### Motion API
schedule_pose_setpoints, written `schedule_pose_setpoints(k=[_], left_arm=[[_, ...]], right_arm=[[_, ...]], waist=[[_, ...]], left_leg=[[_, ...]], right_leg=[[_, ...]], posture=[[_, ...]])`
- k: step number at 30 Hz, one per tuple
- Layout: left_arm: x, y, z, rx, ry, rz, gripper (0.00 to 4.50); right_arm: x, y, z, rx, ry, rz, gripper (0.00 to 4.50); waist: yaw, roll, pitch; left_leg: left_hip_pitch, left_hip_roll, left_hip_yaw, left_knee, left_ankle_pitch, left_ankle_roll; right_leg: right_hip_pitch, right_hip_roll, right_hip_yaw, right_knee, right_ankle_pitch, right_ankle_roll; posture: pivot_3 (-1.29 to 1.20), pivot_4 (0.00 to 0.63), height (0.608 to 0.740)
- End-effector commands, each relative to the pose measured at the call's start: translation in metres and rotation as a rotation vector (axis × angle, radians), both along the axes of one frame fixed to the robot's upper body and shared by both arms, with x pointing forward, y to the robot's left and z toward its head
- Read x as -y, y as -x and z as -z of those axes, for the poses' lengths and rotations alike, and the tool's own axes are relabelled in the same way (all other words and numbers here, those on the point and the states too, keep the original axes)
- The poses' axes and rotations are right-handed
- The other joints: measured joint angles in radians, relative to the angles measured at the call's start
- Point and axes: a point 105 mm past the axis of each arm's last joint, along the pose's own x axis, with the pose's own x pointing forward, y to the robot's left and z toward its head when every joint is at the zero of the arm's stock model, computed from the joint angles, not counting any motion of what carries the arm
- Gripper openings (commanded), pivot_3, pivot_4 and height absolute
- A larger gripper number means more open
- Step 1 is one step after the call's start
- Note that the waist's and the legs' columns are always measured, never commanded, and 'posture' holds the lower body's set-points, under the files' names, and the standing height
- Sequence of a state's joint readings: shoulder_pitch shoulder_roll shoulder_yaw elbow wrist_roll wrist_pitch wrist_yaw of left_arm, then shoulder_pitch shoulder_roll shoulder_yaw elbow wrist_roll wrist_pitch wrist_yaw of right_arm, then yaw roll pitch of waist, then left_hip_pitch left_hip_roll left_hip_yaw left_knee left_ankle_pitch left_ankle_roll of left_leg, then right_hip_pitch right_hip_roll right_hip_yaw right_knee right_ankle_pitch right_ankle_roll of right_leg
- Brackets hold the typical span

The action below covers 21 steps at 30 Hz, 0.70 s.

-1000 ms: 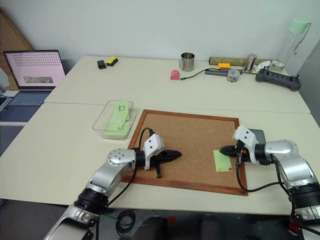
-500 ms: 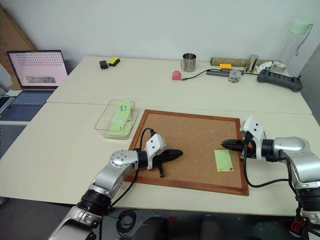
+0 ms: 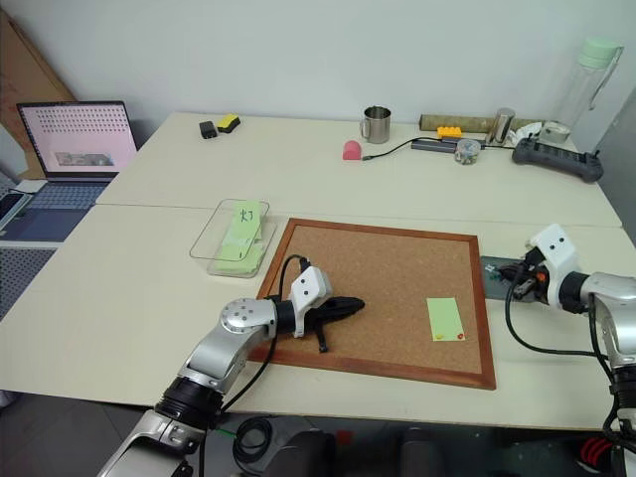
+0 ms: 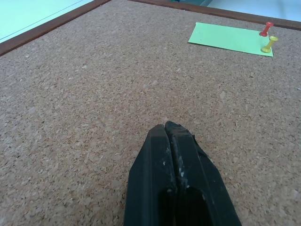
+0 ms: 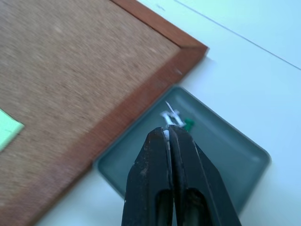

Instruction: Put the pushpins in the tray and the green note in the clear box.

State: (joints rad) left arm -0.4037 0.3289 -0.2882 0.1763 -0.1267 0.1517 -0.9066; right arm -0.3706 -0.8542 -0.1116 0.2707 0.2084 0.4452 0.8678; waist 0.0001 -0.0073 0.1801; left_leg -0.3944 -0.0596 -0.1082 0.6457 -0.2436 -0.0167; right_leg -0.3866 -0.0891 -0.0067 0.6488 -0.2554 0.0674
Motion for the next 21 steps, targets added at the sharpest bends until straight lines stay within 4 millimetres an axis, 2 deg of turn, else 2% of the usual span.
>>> schedule_pose_setpoints(k=[1,6,9,11,14,17,21], left_arm=[[0.002,0.003,0.013,-0.043,-0.026,0.004,0.00],[0.001,0.004,0.013,-0.044,-0.026,0.001,0.00],[0.001,0.004,0.014,-0.046,-0.025,0.000,0.00],[0.001,0.004,0.013,-0.045,-0.025,0.001,0.00],[0.001,0.004,0.013,-0.044,-0.027,0.003,0.00],[0.000,0.004,0.013,-0.042,-0.031,0.004,0.00],[-0.001,0.004,0.013,-0.042,-0.034,0.007,0.00]], right_arm=[[0.004,-0.006,-0.012,0.053,0.027,0.015,0.77],[0.004,-0.001,-0.020,0.068,0.022,-0.011,1.65],[-0.002,0.009,-0.030,0.071,0.040,-0.084,2.40],[-0.014,0.021,-0.032,0.050,0.058,-0.187,2.70],[-0.036,0.045,-0.032,-0.009,0.062,-0.345,2.70],[-0.054,0.064,-0.021,-0.073,0.069,-0.457,2.70],[-0.064,0.076,-0.009,-0.117,0.066,-0.511,2.70]], waist=[[0.000,0.001,0.000],[0.000,0.002,-0.001],[0.001,0.002,-0.001],[0.002,0.003,-0.002],[0.000,0.004,-0.002],[0.000,0.004,-0.003],[0.000,0.004,-0.003]], left_leg=[[0.000,0.000,0.000,0.000,0.000,0.000],[0.000,0.000,0.000,0.000,0.000,0.000],[0.000,0.000,0.000,0.000,0.000,0.000],[0.000,0.000,-0.001,0.000,0.000,0.000],[0.000,0.000,-0.001,0.000,0.000,0.000],[0.000,0.000,-0.001,0.000,0.000,0.000],[0.000,0.000,-0.002,0.000,0.000,0.000]], right_leg=[[0.000,0.000,0.000,0.000,0.000,0.000],[0.000,0.000,0.000,0.000,0.000,0.000],[0.000,0.000,0.000,0.000,0.000,0.000],[0.000,0.000,0.000,0.000,0.000,0.000],[0.001,0.000,-0.001,0.000,0.000,0.000],[0.001,0.000,-0.001,0.000,0.000,0.001],[0.002,0.000,-0.001,-0.002,0.000,0.001]], posture=[[0.00,0.150,0.740],[0.00,0.150,0.740],[0.00,0.150,0.740],[0.00,0.150,0.740],[0.00,0.150,0.740],[0.00,0.150,0.740],[0.00,0.150,0.740]])
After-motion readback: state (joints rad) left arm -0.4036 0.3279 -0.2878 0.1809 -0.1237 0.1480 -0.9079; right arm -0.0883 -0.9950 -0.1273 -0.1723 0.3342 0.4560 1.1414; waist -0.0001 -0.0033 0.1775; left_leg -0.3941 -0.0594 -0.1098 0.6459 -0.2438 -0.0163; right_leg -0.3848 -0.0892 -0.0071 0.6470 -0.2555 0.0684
